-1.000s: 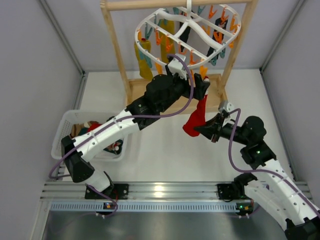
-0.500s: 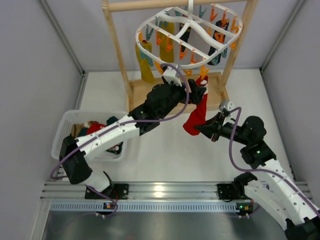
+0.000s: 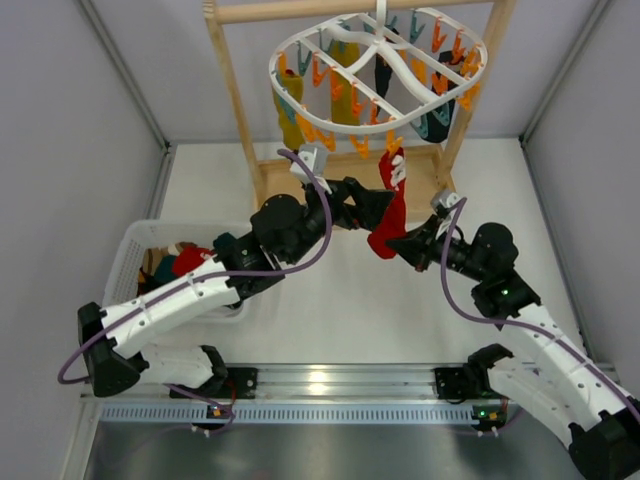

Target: Remove the socks clipped to the hanger

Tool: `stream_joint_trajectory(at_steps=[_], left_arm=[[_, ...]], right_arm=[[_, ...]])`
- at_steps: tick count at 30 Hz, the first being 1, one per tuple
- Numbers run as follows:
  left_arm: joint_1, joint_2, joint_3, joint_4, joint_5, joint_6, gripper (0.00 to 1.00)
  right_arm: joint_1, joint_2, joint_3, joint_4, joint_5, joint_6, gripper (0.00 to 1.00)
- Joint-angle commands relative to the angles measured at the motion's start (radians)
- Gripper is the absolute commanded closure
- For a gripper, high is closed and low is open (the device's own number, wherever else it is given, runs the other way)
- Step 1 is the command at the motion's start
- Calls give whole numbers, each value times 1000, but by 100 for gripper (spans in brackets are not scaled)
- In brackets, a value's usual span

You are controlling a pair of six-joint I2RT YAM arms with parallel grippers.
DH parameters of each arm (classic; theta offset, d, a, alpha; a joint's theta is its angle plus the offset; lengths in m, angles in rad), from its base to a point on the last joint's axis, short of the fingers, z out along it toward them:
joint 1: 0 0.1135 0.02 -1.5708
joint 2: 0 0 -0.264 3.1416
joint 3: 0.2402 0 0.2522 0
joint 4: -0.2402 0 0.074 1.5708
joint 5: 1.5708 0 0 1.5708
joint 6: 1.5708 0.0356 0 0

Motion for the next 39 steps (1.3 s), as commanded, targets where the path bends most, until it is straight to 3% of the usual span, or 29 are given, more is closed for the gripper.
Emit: stream_joint_trajectory(at_steps=[1, 12, 18, 22, 30, 39], left_arm=[[-48, 7, 55, -33, 18, 35, 1], [-40, 186, 340, -42, 15, 138, 2], [-25, 266, 406, -42, -11, 147, 5], [-17, 277, 397, -35, -40, 170, 5], [-2, 283, 317, 164, 67, 235, 5], [-4, 307, 253, 310, 65, 286, 5]], right_arm=[[21, 2, 32, 86, 32, -6, 100], [35, -47, 26, 73, -11, -1, 100], [36, -79, 37, 56, -34, 7, 100], [35, -92, 46, 46, -80, 10, 100], [35, -84, 57, 40, -142, 16, 100], [75, -61, 58, 39, -142, 7, 100]])
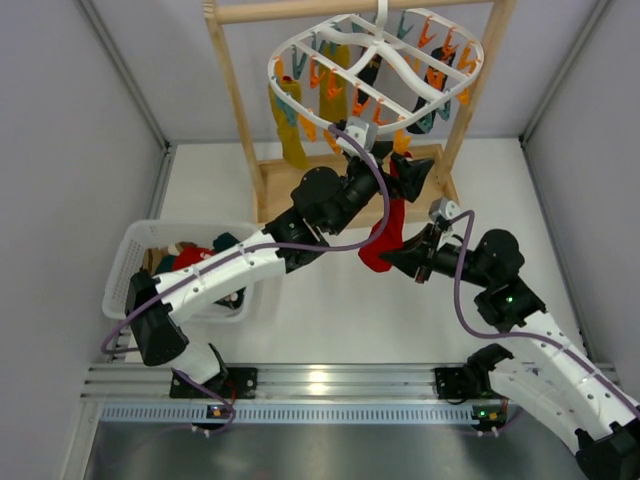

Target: Remove the socks clipped to the hanger

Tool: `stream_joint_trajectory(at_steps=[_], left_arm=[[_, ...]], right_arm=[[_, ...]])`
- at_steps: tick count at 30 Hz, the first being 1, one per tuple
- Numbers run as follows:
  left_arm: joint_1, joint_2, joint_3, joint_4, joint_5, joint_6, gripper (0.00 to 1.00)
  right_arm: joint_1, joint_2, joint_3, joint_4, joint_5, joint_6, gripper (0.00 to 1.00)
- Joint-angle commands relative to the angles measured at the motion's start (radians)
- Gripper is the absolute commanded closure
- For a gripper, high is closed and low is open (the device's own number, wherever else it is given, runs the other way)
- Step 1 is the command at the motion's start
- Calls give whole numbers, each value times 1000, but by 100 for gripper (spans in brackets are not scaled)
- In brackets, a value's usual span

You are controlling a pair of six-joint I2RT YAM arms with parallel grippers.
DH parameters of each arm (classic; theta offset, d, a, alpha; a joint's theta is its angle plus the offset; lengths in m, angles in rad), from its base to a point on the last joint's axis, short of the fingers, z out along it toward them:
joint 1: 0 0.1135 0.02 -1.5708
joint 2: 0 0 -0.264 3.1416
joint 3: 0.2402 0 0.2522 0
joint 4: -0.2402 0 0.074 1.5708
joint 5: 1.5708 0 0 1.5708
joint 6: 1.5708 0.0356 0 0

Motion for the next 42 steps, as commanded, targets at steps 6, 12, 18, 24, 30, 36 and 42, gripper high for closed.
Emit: stream_joint_trajectory(at_steps=[6, 12, 18, 24, 30, 36, 42], left_arm=[[8, 18, -46, 198, -8, 49, 10], [16, 37, -23, 216, -26, 61, 12], [30, 32, -20, 222, -60, 32, 24], [40, 29, -23, 230, -68, 27, 29], [57, 38, -6, 241, -20, 41, 30], [59, 58, 23, 244, 17, 59, 48], [57, 60, 23, 245, 24, 56, 64]], right_arm=[[75, 12, 62, -10, -12, -51, 100], [99, 17, 53, -29, 7, -80, 100], [104, 15, 33, -27, 25, -91, 100], [105, 22, 24, -24, 24, -90, 100], [113, 23, 13, -19, 22, -88, 100], [121, 28, 13, -19, 25, -86, 100], [128, 32, 10, -19, 31, -90, 100]])
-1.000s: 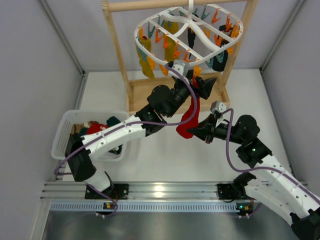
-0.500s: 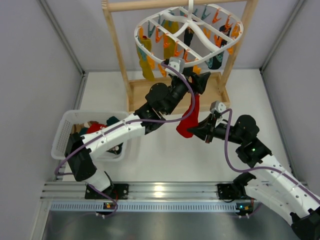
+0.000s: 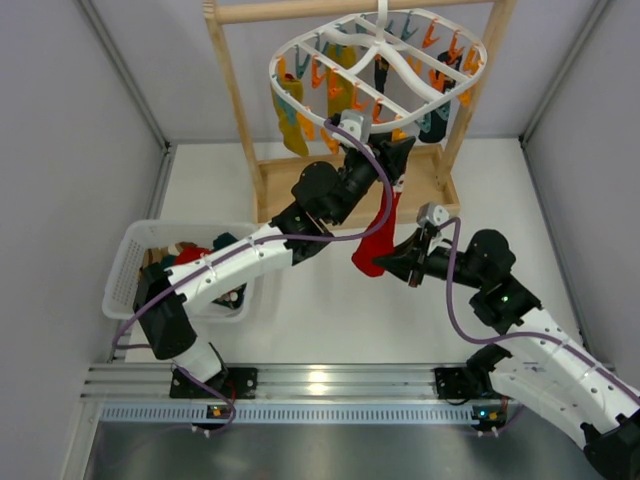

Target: Remove the socks clipped to the hanger

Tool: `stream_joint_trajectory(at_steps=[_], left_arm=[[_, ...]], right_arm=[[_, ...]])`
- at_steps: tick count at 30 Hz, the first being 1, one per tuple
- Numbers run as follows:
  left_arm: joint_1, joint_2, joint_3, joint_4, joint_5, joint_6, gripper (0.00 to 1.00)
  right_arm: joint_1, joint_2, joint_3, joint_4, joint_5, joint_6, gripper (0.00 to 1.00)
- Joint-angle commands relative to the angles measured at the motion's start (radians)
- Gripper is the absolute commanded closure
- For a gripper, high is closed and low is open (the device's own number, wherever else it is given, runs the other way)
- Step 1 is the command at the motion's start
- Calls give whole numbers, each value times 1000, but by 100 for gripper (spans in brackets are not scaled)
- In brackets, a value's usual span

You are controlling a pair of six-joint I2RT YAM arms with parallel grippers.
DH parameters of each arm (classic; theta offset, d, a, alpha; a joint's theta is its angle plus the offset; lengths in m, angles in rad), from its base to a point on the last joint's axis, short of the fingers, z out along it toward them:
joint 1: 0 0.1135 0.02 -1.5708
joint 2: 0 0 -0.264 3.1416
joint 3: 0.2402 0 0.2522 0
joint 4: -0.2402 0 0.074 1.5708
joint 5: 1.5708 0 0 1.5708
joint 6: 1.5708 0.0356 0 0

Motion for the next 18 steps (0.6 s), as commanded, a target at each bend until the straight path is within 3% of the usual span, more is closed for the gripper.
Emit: stream_joint_trajectory(at_steps=[1, 4, 8, 11, 12, 15, 16, 18], left_arm=[[6, -1, 38, 75, 22, 7, 68], [6, -4, 31, 75, 12, 9, 72], [6, -2, 33, 75, -1, 13, 89], [7, -7, 30, 75, -6, 15, 90], [6, -10, 21, 73, -8, 12, 88], [6, -28, -19, 73, 2, -2, 70], [6, -46, -33, 73, 2, -7, 58], [6, -66, -80, 72, 3, -19, 51]], right_arm=[[28, 1, -8, 6, -8, -16, 100], [29, 3, -13, 5, -5, -19, 100], [29, -7, -26, 11, 10, -17, 100], [29, -19, -42, 21, 21, -5, 100], [31, -23, -43, 20, 24, -4, 100], [29, -46, -39, -5, 59, 3, 100], [29, -62, -37, -14, 73, 4, 100], [29, -80, -39, -38, 117, 10, 100]])
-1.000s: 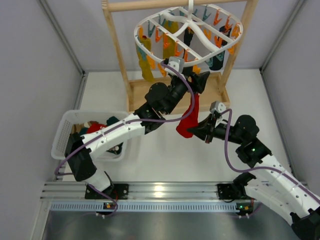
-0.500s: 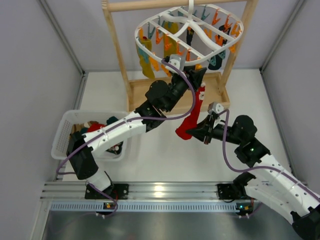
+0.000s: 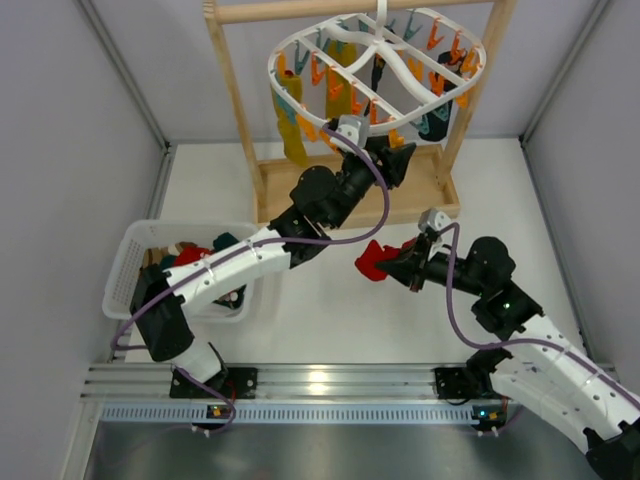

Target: Remove the socks clipped to the hanger

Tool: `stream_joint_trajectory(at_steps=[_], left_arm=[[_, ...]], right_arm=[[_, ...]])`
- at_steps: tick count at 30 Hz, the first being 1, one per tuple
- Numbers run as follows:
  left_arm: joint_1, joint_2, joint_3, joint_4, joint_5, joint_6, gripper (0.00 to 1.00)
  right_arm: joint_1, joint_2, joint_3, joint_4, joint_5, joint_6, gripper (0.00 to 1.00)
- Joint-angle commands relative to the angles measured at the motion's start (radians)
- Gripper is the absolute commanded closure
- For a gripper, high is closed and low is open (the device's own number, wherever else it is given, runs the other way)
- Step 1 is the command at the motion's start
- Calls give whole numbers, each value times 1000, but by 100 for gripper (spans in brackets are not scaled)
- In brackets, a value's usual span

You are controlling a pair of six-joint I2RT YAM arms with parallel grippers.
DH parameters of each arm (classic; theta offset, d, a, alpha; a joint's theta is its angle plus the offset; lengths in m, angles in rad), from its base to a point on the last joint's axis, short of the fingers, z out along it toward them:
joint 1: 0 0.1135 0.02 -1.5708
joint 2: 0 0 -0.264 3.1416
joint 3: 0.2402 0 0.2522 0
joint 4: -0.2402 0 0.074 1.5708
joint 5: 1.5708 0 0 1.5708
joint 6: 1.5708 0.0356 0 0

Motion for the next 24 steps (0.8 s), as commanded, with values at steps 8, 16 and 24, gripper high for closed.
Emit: stream_joint_trajectory(at_steps=[8, 16, 24], left_arm=[[2, -193, -224, 56, 5, -63, 14], [1, -404, -485, -154, -102, -88, 1], [2, -613, -499, -787, -481, -207, 1]], right_arm=[[16, -89, 18, -109, 280, 50, 100], [16, -11, 66, -116, 279, 65, 100], [19, 154, 142, -12, 208, 110, 100]])
